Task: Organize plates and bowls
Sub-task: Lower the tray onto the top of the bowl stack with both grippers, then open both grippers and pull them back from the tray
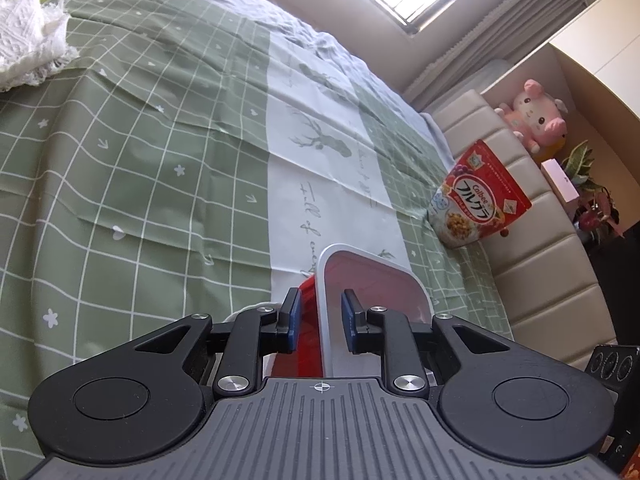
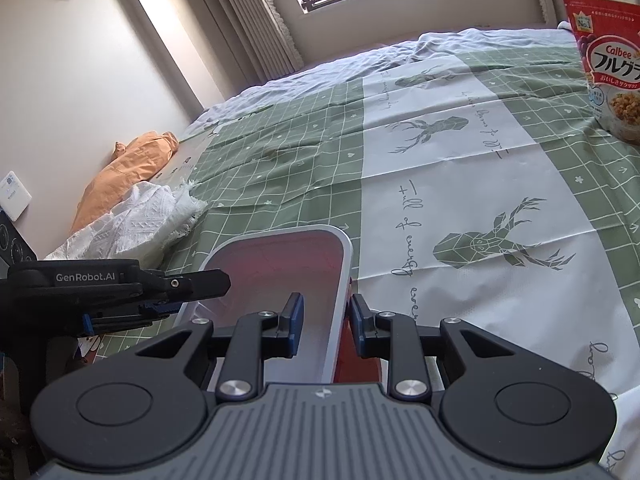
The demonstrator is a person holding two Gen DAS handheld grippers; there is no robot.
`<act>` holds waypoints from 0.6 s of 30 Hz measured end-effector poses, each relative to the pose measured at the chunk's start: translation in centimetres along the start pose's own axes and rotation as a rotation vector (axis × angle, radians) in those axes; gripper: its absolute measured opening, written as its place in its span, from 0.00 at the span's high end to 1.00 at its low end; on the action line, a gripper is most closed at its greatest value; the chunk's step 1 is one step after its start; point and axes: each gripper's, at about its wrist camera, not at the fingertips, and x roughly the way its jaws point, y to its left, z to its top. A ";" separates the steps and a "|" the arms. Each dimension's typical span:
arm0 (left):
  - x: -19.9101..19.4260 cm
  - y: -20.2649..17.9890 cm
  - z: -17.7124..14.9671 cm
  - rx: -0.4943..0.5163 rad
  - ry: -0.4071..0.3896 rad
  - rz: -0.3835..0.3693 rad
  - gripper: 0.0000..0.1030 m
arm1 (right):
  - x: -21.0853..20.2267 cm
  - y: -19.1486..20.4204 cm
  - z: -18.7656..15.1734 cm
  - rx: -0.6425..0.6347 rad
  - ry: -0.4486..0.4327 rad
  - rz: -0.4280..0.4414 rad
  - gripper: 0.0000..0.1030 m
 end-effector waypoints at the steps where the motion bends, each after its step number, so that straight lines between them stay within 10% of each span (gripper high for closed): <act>1: -0.1 0.0 -0.1 0.000 -0.001 0.001 0.77 | 0.0 0.0 0.0 -0.001 0.000 0.000 0.75; 18: -3.5 0.8 -1.8 -0.045 -0.061 -0.026 0.77 | -3.5 -1.3 -1.2 0.046 -0.114 -0.015 0.64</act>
